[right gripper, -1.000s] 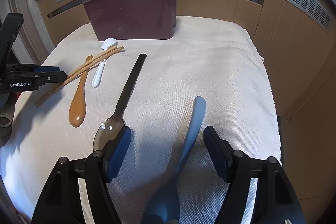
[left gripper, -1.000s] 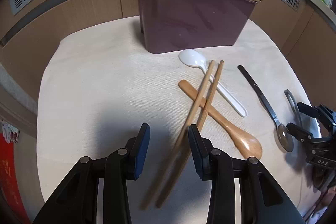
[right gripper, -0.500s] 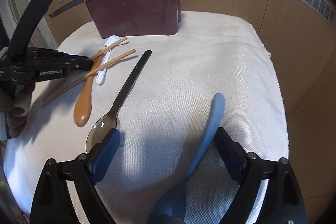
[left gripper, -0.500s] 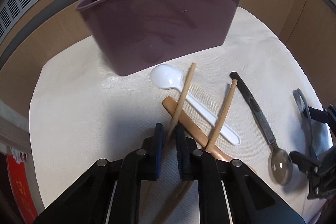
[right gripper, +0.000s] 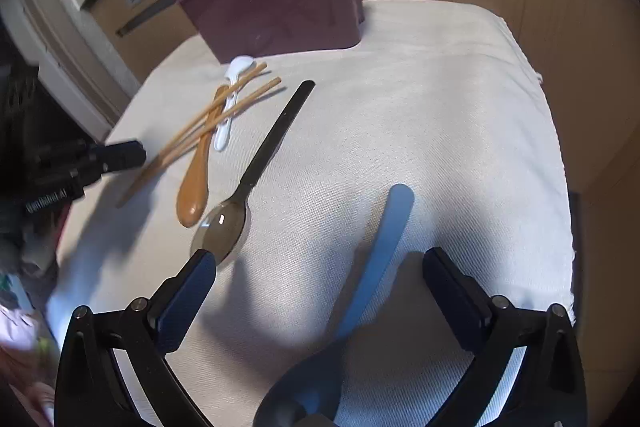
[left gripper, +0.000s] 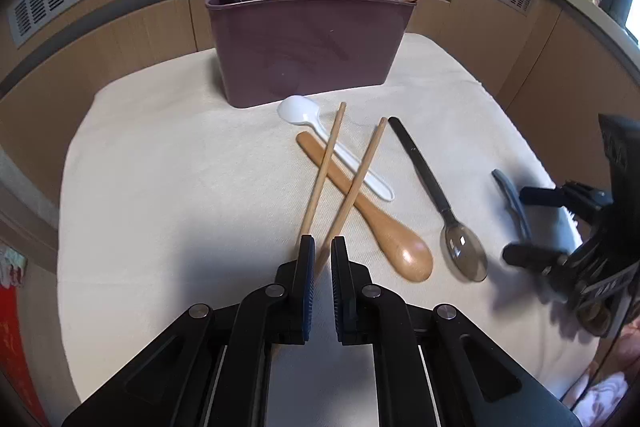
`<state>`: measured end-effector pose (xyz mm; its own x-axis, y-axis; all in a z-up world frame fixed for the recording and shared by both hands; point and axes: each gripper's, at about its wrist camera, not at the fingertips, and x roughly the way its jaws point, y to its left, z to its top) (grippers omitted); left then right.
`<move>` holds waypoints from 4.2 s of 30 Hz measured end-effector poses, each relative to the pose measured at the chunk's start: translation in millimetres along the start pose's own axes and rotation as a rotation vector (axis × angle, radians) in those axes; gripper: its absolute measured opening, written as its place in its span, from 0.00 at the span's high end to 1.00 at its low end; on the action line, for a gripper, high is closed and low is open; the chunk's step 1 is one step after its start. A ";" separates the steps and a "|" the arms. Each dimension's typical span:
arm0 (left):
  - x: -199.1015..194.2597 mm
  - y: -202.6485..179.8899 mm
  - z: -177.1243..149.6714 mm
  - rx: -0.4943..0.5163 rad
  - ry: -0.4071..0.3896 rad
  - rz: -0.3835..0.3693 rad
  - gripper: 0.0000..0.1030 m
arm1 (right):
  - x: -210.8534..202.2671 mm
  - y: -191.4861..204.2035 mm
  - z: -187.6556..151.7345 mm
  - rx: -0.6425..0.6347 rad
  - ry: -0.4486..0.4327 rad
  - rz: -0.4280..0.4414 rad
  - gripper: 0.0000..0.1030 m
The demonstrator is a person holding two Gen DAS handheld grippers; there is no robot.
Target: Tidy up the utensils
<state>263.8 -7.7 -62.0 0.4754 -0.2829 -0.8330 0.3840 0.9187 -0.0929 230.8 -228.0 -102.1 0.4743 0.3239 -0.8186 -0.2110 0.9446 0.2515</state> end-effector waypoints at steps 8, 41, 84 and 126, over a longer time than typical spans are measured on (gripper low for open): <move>6.1 10.8 2.2 -0.056 0.000 -0.018 0.90 | 6.5 25.0 1.8 -0.131 0.001 -0.253 0.87; 66.5 -34.9 52.5 0.153 0.147 0.042 0.91 | -9.5 12.5 5.1 -0.123 -0.082 -0.212 0.21; -99.6 -22.3 14.1 -0.155 -0.374 -0.066 0.95 | -76.0 53.1 15.9 -0.075 -0.243 -0.053 0.90; -22.6 37.5 204.8 -0.135 -0.619 0.056 0.95 | -15.8 63.5 238.6 -0.121 -0.441 -0.233 0.89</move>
<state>429.6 -23.3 65.0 0.8769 -0.3036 -0.3727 0.2615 0.9518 -0.1601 413.8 -160.4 50.0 0.8305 0.1219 -0.5435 -0.1415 0.9899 0.0058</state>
